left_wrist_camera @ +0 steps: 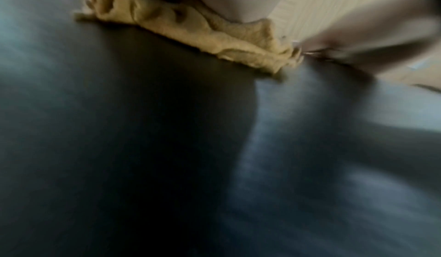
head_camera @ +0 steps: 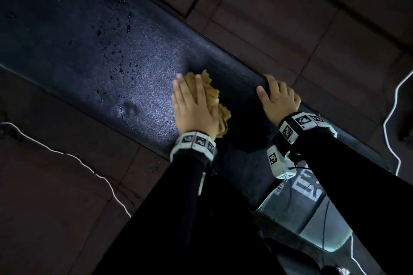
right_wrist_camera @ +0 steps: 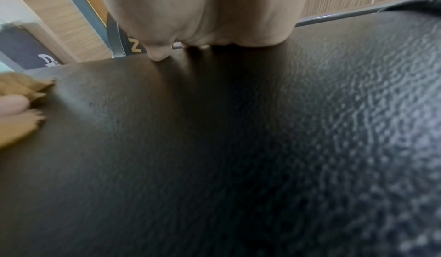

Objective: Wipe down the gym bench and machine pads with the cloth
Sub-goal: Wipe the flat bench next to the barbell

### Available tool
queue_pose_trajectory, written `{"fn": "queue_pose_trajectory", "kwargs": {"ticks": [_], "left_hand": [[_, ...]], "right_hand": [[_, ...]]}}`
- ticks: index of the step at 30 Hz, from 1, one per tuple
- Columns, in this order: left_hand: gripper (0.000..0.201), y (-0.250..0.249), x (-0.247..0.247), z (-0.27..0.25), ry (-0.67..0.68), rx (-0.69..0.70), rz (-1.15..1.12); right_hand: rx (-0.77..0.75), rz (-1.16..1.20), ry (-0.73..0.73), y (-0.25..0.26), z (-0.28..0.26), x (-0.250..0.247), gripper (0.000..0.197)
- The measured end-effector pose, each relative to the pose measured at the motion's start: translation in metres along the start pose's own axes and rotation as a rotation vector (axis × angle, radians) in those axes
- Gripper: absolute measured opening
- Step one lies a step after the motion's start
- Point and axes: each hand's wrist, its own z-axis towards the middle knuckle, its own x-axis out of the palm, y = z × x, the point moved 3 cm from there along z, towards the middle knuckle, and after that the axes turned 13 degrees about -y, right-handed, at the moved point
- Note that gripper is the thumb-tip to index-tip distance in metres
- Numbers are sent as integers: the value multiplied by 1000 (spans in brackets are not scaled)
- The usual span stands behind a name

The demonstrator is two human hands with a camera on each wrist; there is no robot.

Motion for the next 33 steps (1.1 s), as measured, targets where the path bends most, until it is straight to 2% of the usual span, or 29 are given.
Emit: {"fn": "queue_pose_trajectory", "kwargs": {"ticks": [3,7,11,15,19,23,29,33], "left_hand": [[73,41,-12,13,-35,-122,14],[71,78,-24,-25,-159,-415,-48],[77,66,-13,-84,-224,-669,-253],[81,41,-1,-119,-298,-849,-484],[80,30,4,-128,-394,-937,-602],[78,43,7,-121,-402,-1041,-618],[72,101,-14,-61,-569,-1007,-539],[70,148,-27,-22,-602,-971,-514]], "right_hand": [[-4,11,5,1,-1,-2,52],[-5,16,-32,2,-3,-2,51],[2,22,-60,4,-4,-1,51],[-3,69,-104,15,-10,-1,53],[-146,59,-149,45,-20,-1,55],[-232,44,-110,81,-17,2,55],[-211,100,-72,116,11,7,54],[-149,78,-62,124,27,14,55]]}}
